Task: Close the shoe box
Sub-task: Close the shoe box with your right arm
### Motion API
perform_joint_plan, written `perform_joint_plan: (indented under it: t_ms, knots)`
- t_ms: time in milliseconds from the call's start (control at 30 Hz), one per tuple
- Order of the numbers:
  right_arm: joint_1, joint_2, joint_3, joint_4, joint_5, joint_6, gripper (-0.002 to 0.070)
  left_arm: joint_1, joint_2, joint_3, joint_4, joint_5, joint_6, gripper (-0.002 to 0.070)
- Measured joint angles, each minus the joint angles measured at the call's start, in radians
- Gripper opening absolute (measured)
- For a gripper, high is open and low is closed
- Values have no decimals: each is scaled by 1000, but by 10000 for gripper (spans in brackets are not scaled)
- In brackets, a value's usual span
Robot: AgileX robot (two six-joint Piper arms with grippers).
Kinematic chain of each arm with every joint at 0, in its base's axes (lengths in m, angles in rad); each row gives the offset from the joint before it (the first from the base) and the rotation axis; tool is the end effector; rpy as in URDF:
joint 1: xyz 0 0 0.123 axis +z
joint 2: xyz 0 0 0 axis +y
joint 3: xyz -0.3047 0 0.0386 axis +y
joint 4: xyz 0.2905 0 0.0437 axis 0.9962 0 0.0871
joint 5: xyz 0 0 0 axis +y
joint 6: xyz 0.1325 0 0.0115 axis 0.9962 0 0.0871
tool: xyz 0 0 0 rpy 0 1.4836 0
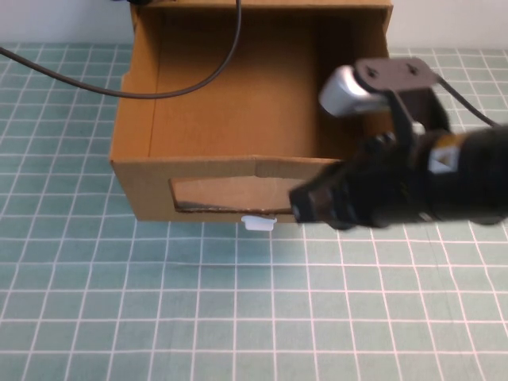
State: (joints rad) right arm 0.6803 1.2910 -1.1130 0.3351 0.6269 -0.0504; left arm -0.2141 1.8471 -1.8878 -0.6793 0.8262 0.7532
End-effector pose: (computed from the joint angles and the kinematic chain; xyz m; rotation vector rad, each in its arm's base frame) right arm 0.2537 0.2383 0.3349 -0.6333 2.2557 0.6866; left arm 0.4831 -0.1680 0.3971 0.7549 1.9704 -0.4901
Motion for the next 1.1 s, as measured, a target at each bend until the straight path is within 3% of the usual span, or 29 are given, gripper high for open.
perform_joint_plan:
  t_ms: [433, 1100]
  knots:
    - [-2, 177, -180, -47, -33, 2, -11, 0, 0, 0, 0, 0, -2, -5]
    - [-137, 359, -425, -25, -74, -12, -11, 0, 0, 0, 0, -3, -3, -5]
